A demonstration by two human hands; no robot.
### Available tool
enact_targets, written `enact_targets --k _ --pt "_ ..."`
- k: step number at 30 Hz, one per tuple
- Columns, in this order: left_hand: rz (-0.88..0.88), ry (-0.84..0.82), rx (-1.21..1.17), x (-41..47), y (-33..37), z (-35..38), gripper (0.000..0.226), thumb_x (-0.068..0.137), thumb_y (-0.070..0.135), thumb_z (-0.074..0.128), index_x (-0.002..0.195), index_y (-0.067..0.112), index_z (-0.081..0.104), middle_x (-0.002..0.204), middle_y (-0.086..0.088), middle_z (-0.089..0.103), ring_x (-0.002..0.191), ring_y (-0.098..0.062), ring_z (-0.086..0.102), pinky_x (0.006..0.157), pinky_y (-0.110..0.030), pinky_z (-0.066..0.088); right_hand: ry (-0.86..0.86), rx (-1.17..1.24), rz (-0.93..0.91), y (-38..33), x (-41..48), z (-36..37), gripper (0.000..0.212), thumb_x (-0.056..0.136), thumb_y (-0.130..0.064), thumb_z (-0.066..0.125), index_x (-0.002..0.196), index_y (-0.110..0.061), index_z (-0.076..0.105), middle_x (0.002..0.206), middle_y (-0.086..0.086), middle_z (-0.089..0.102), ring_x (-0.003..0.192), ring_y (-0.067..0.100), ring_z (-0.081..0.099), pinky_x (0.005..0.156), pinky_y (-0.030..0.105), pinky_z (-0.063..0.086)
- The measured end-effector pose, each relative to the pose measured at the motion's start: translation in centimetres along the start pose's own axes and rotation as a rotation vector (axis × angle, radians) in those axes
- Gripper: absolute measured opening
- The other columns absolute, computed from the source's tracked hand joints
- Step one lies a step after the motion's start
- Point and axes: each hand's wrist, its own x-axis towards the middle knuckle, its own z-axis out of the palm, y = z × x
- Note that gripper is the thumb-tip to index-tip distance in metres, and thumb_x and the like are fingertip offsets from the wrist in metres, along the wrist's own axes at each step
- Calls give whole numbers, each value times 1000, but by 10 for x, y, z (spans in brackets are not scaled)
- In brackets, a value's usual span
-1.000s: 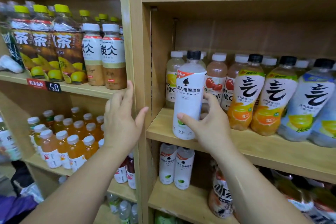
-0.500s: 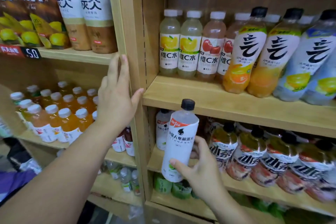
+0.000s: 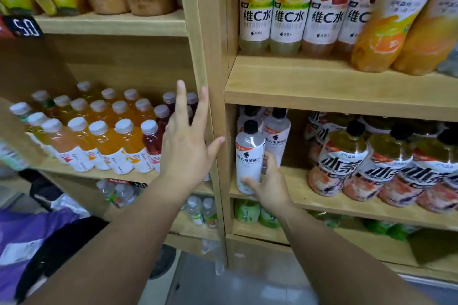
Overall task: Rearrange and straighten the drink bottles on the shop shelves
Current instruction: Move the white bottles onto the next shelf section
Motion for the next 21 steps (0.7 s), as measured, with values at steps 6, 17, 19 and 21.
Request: enact_targets --k 6,17,19,21 --pt "-13 -11 -88 -11 -13 21 114 87 34 78 158 45 -11 171 -15 3 147 -45 32 102 -56 48 47 -34 29 4 12 16 72 79 -14 86 127 -42 40 120 -14 62 113 8 60 95 31 52" --pt "-9 -10 -182 -21 -13 38 124 89 31 77 150 51 -29 166 -16 20 145 -43 35 105 -54 46 58 -130 66 -5 12 15 62 79 -20 85 125 -36 46 121 -14 65 115 11 63 93 29 51" --pt "-10 -18 -206 -23 -11 38 124 89 30 77 151 49 -29 166 -16 20 148 -41 32 109 -52 43 11 -143 71 -4 9 10 63 84 -19 82 133 -35 46 127 -15 65 121 9 61 92 22 47" --pt "-27 -16 -220 -25 -7 37 122 88 29 78 157 44 -21 166 -18 20 148 -40 29 111 -53 39 -38 -184 53 -6 4 3 74 88 -21 79 149 -32 39 140 -10 61 129 14 58 90 19 42"
